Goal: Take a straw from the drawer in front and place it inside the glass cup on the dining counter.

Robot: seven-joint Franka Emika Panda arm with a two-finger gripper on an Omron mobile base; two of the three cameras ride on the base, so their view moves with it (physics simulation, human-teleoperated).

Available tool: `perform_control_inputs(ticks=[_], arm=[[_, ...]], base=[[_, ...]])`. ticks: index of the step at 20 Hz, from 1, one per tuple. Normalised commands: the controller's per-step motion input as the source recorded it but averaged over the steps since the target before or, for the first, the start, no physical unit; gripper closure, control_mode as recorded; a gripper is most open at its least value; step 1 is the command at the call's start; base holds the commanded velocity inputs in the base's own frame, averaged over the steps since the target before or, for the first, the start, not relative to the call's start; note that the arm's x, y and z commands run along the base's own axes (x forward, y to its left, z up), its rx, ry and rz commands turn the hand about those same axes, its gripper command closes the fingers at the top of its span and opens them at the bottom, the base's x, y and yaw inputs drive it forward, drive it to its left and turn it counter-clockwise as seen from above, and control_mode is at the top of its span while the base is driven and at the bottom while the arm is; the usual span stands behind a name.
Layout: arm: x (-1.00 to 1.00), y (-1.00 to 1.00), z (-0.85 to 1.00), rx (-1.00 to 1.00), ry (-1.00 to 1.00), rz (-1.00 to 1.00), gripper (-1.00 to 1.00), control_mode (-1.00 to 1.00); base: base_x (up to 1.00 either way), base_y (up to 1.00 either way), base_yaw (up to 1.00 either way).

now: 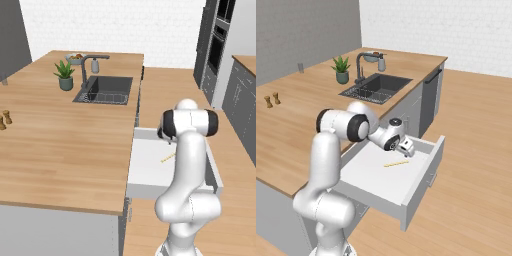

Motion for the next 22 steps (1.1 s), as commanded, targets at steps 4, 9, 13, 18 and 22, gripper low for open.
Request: perform_control_inputs(ticks=[4, 9, 13, 18, 22], arm=[[0.15, 0.01, -0.47, 0.00, 0.09, -0.01, -1.00, -1.00], [0.05, 0.00, -0.41, 0.00, 0.10, -0.04, -1.00, -1.00], [0.32, 0.00, -0.26, 0.00, 0.07, -0.02, -1.00, -1.00], [0.49, 0.00, -0.17, 0.00, 0.06, 0.00, -1.00, -1.00], [0.23, 0.00, -0.34, 0.00, 0.10, -0.01, -1.00, -1.00]], base=[[0.00, 0.00, 0.00], [0.00, 0.00, 0.00], [0.00, 0.00, 0.00], [0.00, 0.00, 0.00], [0.00, 0.00, 0.00]])
